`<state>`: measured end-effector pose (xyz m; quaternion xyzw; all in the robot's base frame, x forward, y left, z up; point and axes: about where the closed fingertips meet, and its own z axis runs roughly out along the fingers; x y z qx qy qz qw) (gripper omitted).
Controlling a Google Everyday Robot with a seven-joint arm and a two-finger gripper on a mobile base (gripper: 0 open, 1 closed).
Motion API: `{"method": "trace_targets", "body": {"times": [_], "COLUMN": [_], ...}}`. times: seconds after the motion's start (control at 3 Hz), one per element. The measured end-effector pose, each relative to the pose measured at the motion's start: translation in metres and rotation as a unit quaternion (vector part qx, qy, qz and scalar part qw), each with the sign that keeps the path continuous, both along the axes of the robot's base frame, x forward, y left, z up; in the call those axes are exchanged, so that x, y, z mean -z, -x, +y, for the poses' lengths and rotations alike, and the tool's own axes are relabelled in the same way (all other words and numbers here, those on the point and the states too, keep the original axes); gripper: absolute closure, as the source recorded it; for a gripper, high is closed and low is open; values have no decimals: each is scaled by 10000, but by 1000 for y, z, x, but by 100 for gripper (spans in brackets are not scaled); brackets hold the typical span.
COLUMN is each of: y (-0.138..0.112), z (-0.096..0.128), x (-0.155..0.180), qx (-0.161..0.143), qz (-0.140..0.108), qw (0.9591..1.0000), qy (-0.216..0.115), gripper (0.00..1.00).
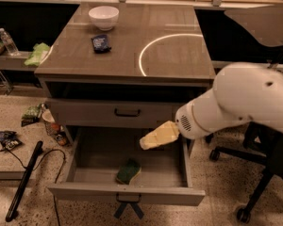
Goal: Pick sponge from middle drawer and place on counter
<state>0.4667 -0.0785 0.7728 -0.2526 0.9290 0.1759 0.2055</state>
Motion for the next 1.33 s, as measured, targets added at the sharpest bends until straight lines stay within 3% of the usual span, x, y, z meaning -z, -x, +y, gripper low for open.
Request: {"method": "trace_targets", "body": {"times": [0.33,0.67,1.0,1.33], "y": [1,-8,-46,-81], "z": [27,36,29,40], "x": [101,182,235,238], "qx": [584,1079,1587,2065], "qz": [740,1072,917,742], "qw": [9949,9879,9830,9752], "qy": [-369,-288,-108,-284], "gripper": [0,0,0,0]}}
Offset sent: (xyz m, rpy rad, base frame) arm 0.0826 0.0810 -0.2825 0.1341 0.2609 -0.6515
